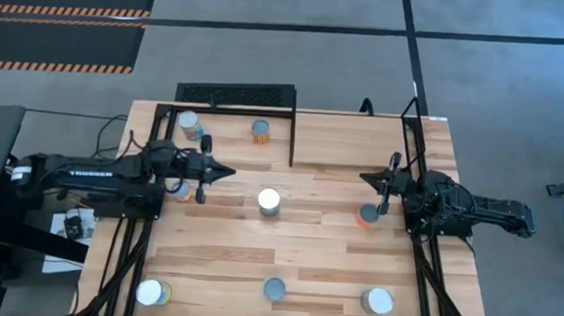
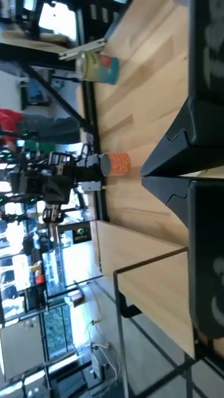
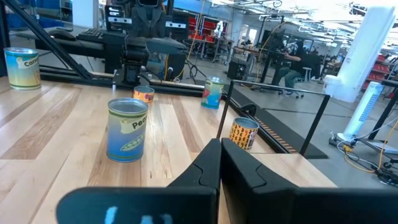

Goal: Pick and place cans onto a shelf
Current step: Put the canned peas on the shelf

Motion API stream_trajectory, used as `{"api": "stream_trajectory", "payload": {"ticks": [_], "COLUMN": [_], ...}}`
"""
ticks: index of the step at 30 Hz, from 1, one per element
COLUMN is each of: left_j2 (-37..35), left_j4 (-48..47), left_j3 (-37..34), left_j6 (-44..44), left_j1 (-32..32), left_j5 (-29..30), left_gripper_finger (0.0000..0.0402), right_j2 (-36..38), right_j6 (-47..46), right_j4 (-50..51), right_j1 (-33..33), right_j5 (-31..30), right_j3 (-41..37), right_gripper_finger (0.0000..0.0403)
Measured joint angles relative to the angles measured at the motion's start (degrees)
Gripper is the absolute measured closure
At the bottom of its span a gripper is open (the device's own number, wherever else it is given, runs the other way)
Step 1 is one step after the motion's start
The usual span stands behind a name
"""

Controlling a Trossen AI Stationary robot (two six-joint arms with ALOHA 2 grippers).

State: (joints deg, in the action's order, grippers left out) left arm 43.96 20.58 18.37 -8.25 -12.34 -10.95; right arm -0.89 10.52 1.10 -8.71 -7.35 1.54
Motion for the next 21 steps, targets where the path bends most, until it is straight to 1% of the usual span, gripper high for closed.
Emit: {"api": "stream_trajectory", "payload": {"ticks": [5,9,16,18,21], "left_j2": [9.36,15.18,22.12,23.84,26.92], "left_j4": [-0.18,-1.71,-12.09,-15.18,-19.66], "left_j3": [5.79,10.56,18.2,20.21,23.58], "left_j6": [-2.74,-3.14,-3.3,-3.25,-1.95], "left_j1": [2.95,5.58,11.06,12.84,16.14], "left_j5": [3.08,5.32,9.98,10.54,12.64], "left_gripper_finger": [0.0401,0.0401,0.0401,0.0402,0.04], "right_j2": [-0.02,-0.01,-0.02,-0.01,-0.02], "right_j6": [0.0,0.0,0.0,0.0,0.0], "right_j4": [0.0,0.0,-0.02,-0.02,-0.02], "right_j1": [0.0,0.0,0.0,0.0,0.0], "right_j5": [0.0,0.0,0.0,0.0,0.0], "right_j3": [0.0,0.0,0.0,0.0,0.0], "right_gripper_finger": [0.0369,0.0369,0.0369,0.0369,0.0369]}}
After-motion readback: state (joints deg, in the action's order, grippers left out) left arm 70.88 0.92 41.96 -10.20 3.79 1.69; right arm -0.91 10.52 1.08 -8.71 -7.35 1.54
